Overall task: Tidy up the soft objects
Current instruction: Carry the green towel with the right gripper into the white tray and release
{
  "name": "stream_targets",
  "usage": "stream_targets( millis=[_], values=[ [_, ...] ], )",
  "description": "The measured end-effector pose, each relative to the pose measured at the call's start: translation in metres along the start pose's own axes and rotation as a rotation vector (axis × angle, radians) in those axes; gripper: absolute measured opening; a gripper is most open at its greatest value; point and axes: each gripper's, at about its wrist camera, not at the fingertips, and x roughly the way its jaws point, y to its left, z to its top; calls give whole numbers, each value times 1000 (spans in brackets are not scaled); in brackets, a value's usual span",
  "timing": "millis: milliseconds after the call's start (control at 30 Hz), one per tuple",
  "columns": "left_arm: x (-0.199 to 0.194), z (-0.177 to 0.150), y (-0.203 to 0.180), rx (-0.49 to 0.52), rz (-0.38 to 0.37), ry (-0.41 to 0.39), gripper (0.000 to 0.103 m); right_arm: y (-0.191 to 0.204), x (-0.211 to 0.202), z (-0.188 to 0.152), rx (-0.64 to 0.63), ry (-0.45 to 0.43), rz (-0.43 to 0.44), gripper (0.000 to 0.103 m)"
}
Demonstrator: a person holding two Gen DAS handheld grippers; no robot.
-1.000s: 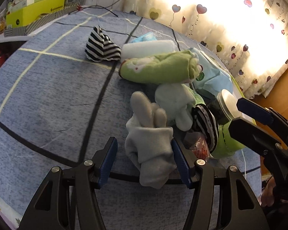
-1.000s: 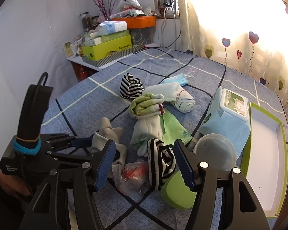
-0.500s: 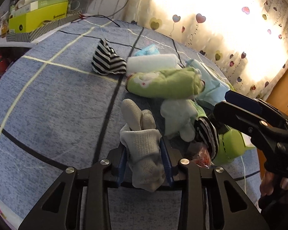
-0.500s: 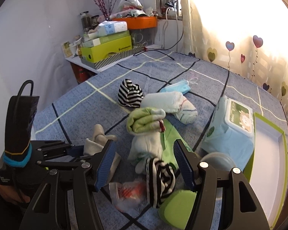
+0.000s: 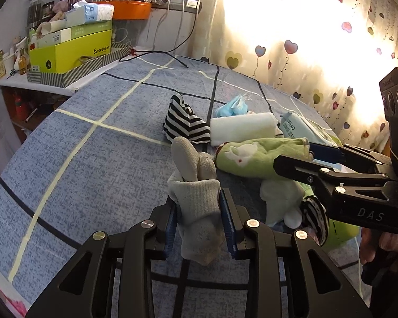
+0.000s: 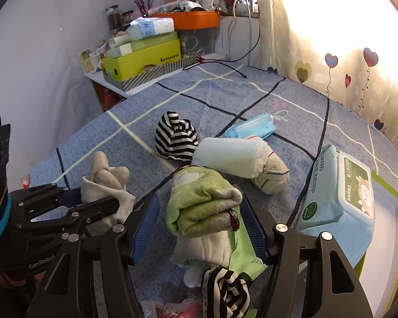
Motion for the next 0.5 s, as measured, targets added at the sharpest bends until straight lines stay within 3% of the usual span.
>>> stream_targets(
  millis=[200,500],
  values=[
    [1,2,2,-5,6,-13,32,-4,-6,-1,12,-21,5,37],
    [-5,5,-6,2,-15,-19,32,-6,-35,-6,39,-96,38,34]
  ],
)
